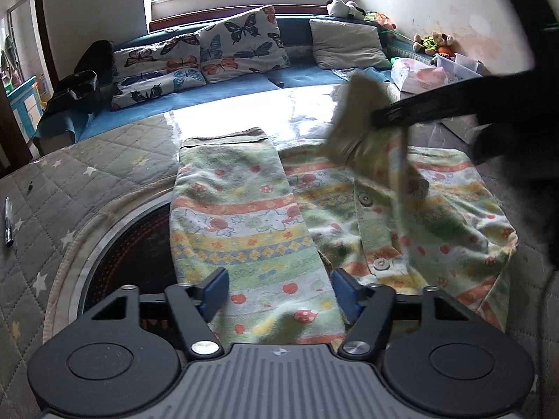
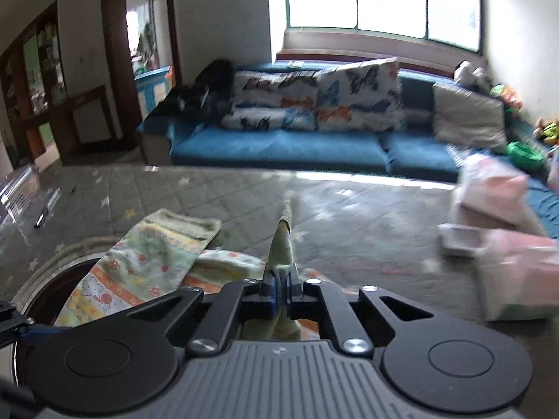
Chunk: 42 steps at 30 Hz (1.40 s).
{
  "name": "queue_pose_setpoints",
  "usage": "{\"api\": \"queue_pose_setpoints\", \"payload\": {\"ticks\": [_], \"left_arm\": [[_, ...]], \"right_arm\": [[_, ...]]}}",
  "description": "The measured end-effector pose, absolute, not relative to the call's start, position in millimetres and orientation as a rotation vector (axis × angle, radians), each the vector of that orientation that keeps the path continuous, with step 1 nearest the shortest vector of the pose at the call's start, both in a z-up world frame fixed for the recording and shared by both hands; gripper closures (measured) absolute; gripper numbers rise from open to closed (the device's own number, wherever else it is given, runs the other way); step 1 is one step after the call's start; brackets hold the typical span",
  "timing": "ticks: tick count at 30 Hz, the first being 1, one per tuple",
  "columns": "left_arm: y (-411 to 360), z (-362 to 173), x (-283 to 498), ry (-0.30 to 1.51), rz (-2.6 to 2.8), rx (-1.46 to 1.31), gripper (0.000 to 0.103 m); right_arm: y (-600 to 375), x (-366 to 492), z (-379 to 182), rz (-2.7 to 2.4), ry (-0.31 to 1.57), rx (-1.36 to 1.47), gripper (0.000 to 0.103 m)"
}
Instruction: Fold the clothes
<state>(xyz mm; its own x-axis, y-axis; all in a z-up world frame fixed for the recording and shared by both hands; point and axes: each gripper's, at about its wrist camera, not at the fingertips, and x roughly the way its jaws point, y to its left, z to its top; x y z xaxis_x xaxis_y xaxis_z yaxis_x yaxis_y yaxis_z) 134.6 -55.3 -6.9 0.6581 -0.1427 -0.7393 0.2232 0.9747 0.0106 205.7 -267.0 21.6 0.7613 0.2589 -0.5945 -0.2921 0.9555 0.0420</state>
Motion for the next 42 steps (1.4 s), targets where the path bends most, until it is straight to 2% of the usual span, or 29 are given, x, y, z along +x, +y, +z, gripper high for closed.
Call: {"api": "queue_pose_setpoints", "payload": {"ticks": [8,10,13,15,17,21,32,34,40,42], "left_arm": [[-67.2,-8.2,130.1,0.810,-0.240,0.139,0.038],[-67.2,-11.5,130.8,0.817,-0.233,0.149,0.041],[-65.5,-14.8,129.0,0.822,-0.225,0.168,0.053],[-62.7,-15.8,126.7,0.826,-0.222,0.171,0.070],[-59.3,-15.6,123.1,0.826,-0.219,0.170,0.080],[-50.4,-12.0,111.9,0.816,-0.204,0.152,0.093],[5.8,11.1,51.7,0.769,-0.079,0.026,0.098],[20.2,10.4,37.3,0.778,-0.053,-0.005,0.099],[48.1,7.5,-4.9,0.822,-0.020,-0.075,0.100],[50.2,7.4,-13.6,0.838,-0.017,-0.074,0.096]], "right_arm": [[-357.9,124.5,65.2,0.123,0.546,-0.026,0.099],[-377.6,101.8,70.8,0.075,0.535,-0.029,0.099],[-401.9,72.0,70.9,0.013,0.546,-0.023,0.099],[-411.7,58.0,66.5,-0.024,0.561,-0.026,0.099],[-421.6,43.8,55.8,-0.050,0.598,-0.015,0.099],[-434.0,23.0,34.3,-0.086,0.678,-0.009,0.098],[-440.4,7.6,29.2,-0.123,0.706,0.002,0.085],[-440.8,6.5,32.5,-0.136,0.698,-0.005,0.079],[-444.5,1.8,39.9,-0.152,0.685,-0.017,0.075],[-440.3,4.4,40.9,-0.133,0.679,-0.017,0.075]]}}
